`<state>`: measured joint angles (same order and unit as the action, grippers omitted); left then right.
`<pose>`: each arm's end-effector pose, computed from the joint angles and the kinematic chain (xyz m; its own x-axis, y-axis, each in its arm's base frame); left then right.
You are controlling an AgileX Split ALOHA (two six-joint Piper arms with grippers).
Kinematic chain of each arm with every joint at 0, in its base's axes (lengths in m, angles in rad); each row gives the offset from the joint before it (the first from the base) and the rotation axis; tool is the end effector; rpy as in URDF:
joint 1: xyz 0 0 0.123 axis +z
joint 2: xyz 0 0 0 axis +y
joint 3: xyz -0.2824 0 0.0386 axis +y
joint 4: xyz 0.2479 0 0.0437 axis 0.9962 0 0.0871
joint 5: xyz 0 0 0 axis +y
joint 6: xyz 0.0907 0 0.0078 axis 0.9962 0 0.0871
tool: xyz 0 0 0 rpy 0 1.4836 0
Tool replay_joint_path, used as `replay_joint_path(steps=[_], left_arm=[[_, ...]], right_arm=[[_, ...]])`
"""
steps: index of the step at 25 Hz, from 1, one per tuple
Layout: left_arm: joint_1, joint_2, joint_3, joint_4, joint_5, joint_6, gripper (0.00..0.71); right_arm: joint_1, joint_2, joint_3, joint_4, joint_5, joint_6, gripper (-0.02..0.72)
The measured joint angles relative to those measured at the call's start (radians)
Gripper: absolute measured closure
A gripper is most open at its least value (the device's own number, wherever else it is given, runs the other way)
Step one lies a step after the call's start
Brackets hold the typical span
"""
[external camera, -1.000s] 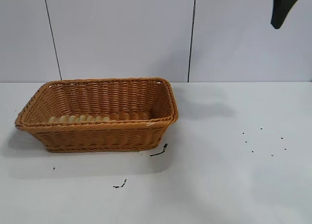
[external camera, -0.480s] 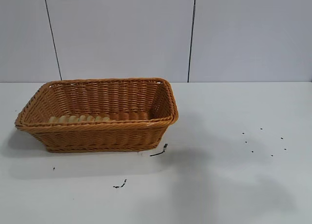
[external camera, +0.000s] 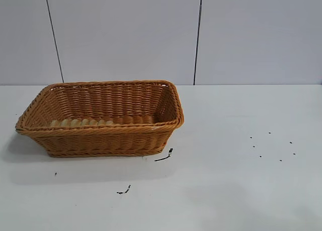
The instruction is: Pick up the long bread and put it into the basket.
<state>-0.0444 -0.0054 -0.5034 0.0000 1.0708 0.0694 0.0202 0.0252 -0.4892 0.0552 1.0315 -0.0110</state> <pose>-0.0065 0.0003 0.2773 -0.4525 0.0895 -0.8872 0.0759 0.9952 0.0617 0.0013 0.0043 0.2767 -0.4624 0.0080 -0.8867 -0.0541 0.9978 0.0372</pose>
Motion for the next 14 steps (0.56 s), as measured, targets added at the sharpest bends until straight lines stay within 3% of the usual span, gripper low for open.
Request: replay_joint_path(steps=[14], left_arm=[[0.000, 0.000, 0.000, 0.000, 0.000, 0.000, 0.014]], right_arm=[[0.000, -0.030, 0.001, 0.004, 0.000, 0.000, 0.010]])
